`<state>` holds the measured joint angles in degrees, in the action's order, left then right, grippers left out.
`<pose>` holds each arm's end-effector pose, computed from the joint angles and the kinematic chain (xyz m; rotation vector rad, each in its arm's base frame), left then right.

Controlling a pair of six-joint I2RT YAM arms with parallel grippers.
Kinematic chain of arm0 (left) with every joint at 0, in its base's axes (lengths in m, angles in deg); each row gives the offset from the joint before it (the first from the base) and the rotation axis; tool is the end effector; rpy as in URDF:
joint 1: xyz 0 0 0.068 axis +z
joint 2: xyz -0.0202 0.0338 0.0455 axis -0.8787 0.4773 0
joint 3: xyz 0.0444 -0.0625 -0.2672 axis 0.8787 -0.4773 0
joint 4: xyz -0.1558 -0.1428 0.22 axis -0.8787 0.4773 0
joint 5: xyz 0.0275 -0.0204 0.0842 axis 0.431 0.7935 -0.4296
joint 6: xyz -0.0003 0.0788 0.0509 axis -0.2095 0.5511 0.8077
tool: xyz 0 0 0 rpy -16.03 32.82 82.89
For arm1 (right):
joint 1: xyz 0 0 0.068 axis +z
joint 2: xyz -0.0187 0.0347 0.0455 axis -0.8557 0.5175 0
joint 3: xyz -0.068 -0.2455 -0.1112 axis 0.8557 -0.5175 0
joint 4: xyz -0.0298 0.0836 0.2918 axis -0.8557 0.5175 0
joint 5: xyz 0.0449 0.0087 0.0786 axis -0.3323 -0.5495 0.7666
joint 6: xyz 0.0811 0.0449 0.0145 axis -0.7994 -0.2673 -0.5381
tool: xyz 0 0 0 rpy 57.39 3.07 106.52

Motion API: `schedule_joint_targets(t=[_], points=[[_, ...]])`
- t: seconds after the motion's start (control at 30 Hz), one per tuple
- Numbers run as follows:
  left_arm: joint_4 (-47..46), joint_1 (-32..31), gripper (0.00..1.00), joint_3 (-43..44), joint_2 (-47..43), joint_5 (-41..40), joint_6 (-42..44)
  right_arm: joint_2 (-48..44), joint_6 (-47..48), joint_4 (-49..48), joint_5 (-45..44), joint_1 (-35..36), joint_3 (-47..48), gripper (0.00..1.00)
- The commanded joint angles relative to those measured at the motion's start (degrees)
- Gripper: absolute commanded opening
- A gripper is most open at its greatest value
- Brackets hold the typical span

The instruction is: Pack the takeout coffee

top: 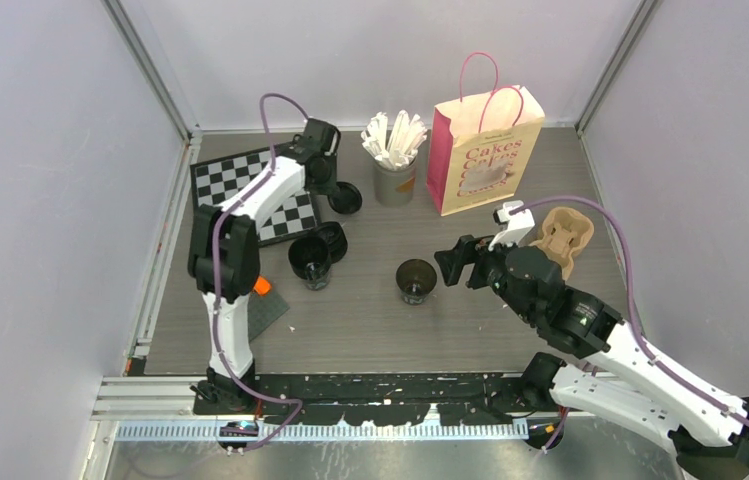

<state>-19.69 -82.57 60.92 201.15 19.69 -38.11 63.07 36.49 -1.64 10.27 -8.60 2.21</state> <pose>0.4987 -0.1815 0.1783 0.0203 2.5414 -0.1166 0.1759 0.1600 0.3248 -0.1443 1.9081 0.5215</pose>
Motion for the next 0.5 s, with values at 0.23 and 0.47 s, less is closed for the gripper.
schedule_joint_targets(t=[0.23, 0.47], points=[[0.87, 1.81, 0.00, -5.74, -18.16, 5.45, -3.52, -2.33, 11.47, -23.86, 7.05, -0.05, -4.03, 0.86], [-3.64, 1.92, 0.00, -14.94, -31.12, 25.26, -12.09, -1.34, 25.73, -45.78, 19.85, -0.01, -12.21, 0.92]])
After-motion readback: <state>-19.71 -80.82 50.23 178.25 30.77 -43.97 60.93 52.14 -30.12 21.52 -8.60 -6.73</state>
